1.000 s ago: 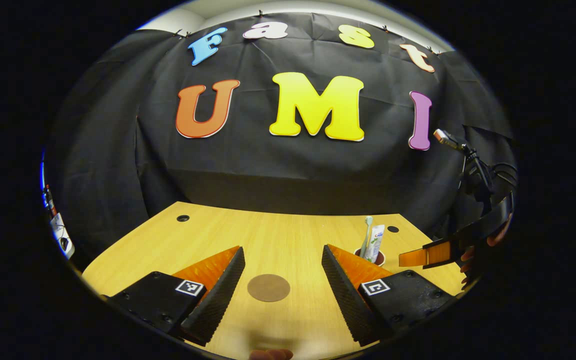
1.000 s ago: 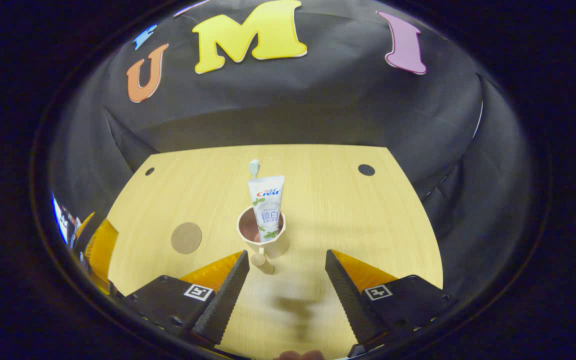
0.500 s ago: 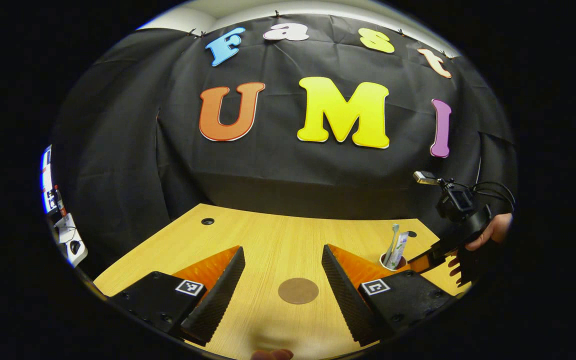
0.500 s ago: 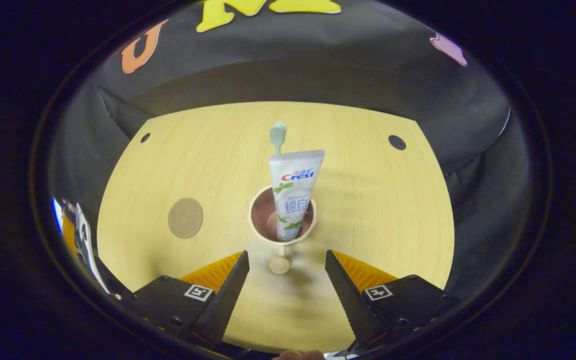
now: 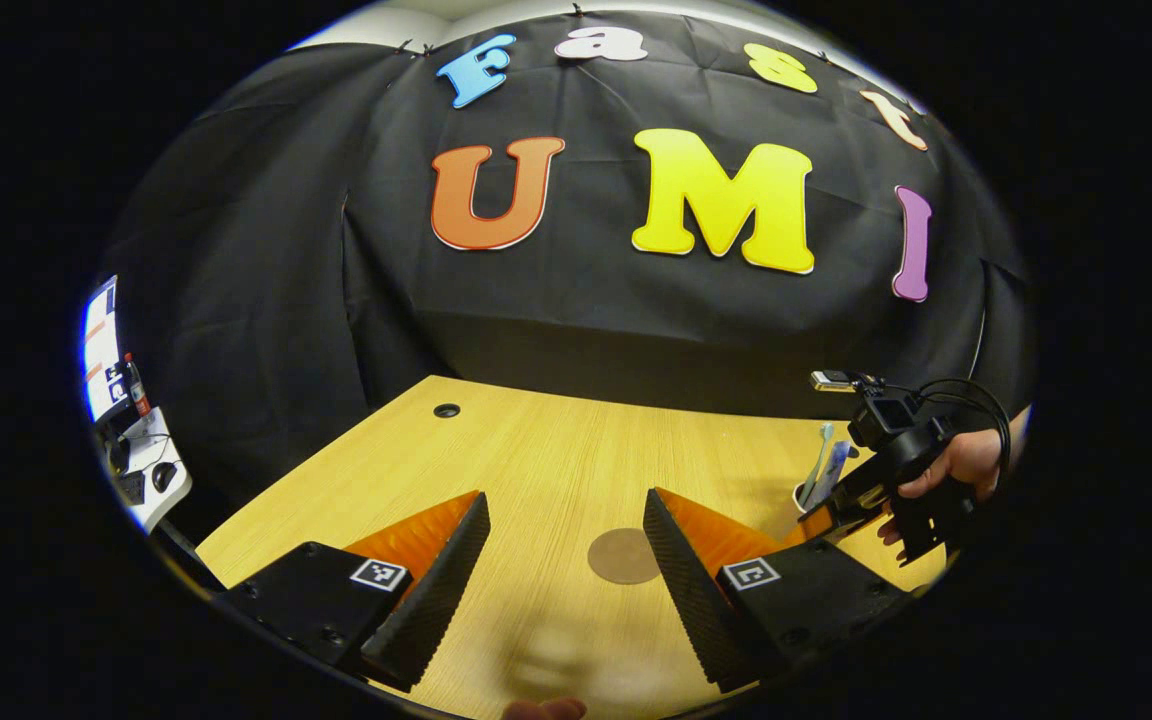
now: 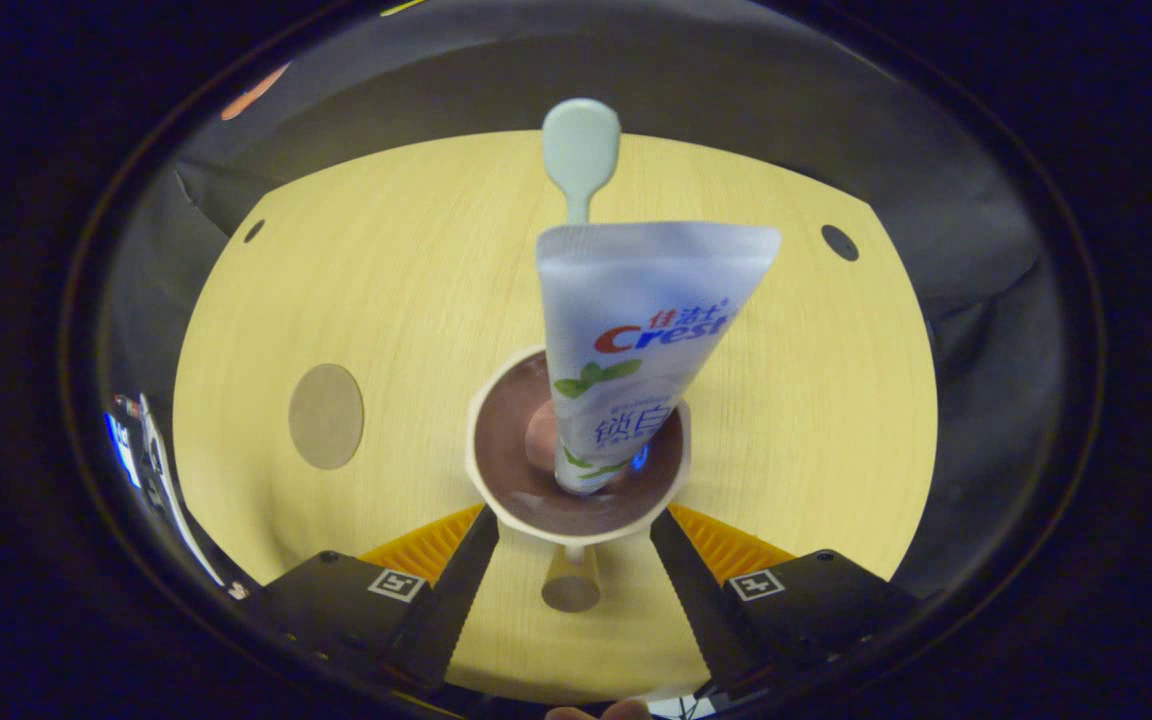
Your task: Put the toothbrush and toothpaste on the desktop into the cup, then pick up the cup and place it on the coaster on the desktop.
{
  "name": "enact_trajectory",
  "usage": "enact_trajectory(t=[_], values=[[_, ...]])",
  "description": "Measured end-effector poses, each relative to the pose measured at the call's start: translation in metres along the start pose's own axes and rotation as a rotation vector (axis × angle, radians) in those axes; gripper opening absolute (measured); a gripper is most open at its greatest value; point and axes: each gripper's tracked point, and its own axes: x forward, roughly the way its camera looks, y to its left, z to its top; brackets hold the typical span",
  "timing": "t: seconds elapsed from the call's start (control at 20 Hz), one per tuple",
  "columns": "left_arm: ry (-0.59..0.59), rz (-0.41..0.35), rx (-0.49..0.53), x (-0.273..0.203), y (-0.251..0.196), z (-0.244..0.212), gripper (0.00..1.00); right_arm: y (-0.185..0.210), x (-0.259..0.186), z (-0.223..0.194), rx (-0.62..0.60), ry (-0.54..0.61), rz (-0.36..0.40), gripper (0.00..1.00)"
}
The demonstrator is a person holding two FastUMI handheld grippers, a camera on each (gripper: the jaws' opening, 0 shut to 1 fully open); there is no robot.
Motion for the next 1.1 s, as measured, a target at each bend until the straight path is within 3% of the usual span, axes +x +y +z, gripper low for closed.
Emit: enact_trajectory(t=[0.1, 0.2, 0.25, 0.4, 0.45, 0.55, 1.1], values=[[0.006, 0.019, 0.010, 0.000, 0.008, -0.001, 0.99, 0.002, 0.007, 0.000, 0.023, 0.022, 0.008, 0.93], [0.006, 0.036, 0.021, -0.002, 0.016, 0.001, 0.98, 0.000, 0.013, -0.001, 0.038, 0.041, 0.003, 0.81], [0.008, 0.042, 0.021, -0.003, 0.018, -0.002, 0.98, 0.001, 0.016, -0.003, 0.049, 0.050, 0.005, 0.70], [0.024, 0.055, 0.011, -0.007, 0.025, -0.005, 0.98, 0.000, 0.019, -0.007, 0.056, 0.071, 0.003, 0.56], [0.031, 0.058, 0.004, -0.008, 0.027, -0.008, 0.98, 0.001, 0.018, -0.007, 0.067, 0.074, 0.004, 0.43], [0.042, 0.062, -0.006, -0.011, 0.028, -0.011, 0.99, 0.000, 0.018, -0.008, 0.067, 0.075, -0.005, 0.29], [0.060, 0.062, -0.013, -0.023, 0.039, -0.019, 0.98, 0.002, 0.017, -0.008, 0.005, 0.047, -0.021, 0.20]])
